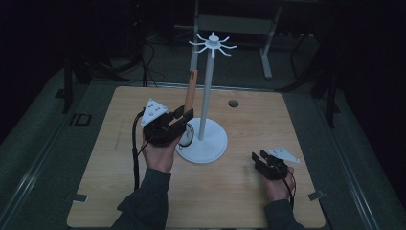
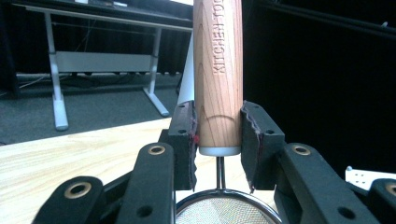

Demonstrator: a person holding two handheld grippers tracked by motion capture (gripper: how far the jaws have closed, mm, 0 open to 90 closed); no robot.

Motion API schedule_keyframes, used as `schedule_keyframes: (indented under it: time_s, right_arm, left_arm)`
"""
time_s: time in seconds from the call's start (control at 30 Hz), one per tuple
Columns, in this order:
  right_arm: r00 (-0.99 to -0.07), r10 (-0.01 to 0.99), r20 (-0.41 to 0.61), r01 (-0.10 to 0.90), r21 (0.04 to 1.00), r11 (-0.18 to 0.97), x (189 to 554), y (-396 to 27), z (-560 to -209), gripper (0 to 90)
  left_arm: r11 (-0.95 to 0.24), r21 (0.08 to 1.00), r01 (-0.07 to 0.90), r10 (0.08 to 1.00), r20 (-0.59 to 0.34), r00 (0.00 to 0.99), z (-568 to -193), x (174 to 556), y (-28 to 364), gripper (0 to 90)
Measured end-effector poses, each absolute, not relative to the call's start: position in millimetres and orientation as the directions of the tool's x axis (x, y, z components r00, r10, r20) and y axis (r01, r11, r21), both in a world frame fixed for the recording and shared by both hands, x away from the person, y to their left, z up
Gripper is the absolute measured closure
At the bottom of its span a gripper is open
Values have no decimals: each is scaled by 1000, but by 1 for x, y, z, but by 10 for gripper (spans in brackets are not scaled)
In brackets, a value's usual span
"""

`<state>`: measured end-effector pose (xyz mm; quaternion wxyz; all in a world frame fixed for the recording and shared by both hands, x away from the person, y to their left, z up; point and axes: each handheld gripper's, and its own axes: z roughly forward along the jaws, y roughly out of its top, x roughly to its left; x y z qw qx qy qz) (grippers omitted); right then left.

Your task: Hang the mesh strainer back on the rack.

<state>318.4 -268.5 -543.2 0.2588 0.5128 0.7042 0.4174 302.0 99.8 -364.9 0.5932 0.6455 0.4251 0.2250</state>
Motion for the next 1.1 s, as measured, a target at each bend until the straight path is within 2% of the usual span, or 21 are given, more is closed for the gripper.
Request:
schedule_keyframes:
  time_s: [0.87,1.1]
  right_arm:
    - [-336,940,63,507,853,124,317,-270,-544,589]
    - [-335,940,60,507,853,126,317,-271,-544,589]
  left_arm:
    - [182,961,210,784,-271,559,-333,303,102,685]
    - [165,965,206,783,-255,567,-326,308,98,685]
